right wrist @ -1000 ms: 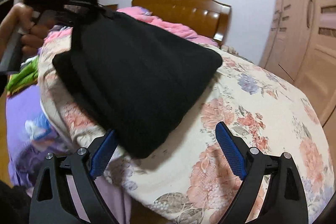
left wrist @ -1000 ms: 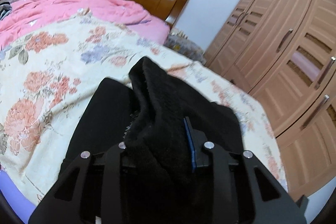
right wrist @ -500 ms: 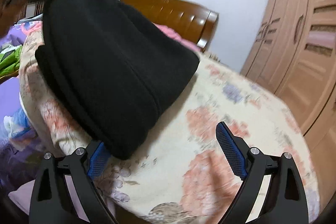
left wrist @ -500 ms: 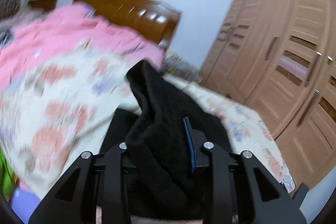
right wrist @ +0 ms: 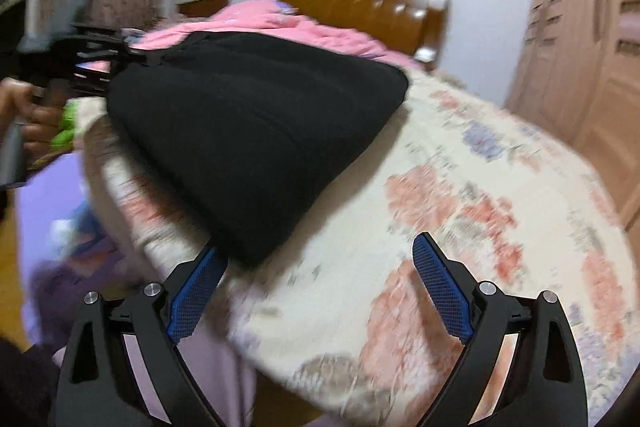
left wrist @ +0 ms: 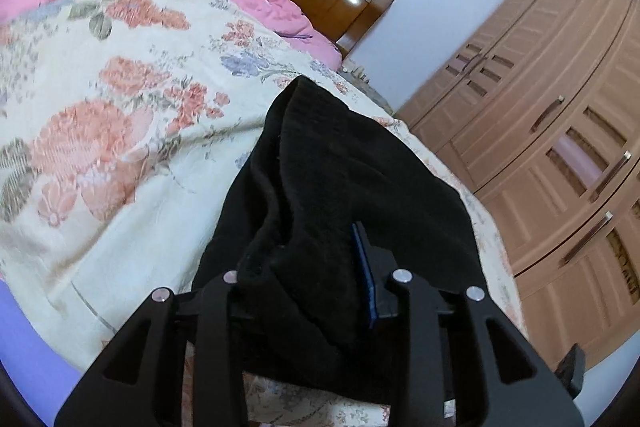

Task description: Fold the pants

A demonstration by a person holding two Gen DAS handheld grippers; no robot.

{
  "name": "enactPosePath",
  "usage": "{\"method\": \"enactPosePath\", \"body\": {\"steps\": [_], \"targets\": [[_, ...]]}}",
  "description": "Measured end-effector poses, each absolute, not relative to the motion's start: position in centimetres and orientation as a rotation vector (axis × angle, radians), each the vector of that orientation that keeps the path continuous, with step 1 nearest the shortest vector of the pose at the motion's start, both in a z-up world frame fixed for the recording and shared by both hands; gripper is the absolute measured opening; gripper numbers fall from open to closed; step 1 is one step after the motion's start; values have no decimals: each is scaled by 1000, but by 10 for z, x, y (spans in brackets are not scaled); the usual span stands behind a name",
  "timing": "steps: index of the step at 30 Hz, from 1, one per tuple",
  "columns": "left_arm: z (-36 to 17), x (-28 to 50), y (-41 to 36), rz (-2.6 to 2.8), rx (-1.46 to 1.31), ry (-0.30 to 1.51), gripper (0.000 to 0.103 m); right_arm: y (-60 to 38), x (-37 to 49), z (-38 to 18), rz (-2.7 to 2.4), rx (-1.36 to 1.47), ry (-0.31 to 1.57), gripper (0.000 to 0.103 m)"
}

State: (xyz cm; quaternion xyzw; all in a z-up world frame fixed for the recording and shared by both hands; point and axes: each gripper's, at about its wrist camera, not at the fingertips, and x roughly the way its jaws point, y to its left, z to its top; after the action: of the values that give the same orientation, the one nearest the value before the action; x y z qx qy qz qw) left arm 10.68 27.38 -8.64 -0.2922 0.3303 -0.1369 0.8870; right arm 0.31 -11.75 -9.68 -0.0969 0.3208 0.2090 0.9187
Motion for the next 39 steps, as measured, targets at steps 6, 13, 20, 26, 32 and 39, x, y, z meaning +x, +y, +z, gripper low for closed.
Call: {"method": "enactPosePath", "body": {"steps": [6, 13, 20, 26, 32, 39], "targets": [[-69, 88, 269, -155, -523, 658, 63, -162, 4, -53, 555, 22, 593, 90], [25, 70, 212, -163, -211, 473, 94, -153, 108, -9, 707, 203, 585, 92], [-41, 161, 191, -251, -223, 782, 95, -119, 216, -27, 844, 485, 771, 92], [-78, 156, 192, -195, -79, 762, 94, -111, 273, -68, 627, 334, 929, 77], [-80, 157, 197, -199, -99, 742, 94, -109, 268, -40, 646, 410, 828, 97], [-80, 158, 192, -192, -81, 745, 94, -111, 283, -52, 630, 370, 909, 94]]}}
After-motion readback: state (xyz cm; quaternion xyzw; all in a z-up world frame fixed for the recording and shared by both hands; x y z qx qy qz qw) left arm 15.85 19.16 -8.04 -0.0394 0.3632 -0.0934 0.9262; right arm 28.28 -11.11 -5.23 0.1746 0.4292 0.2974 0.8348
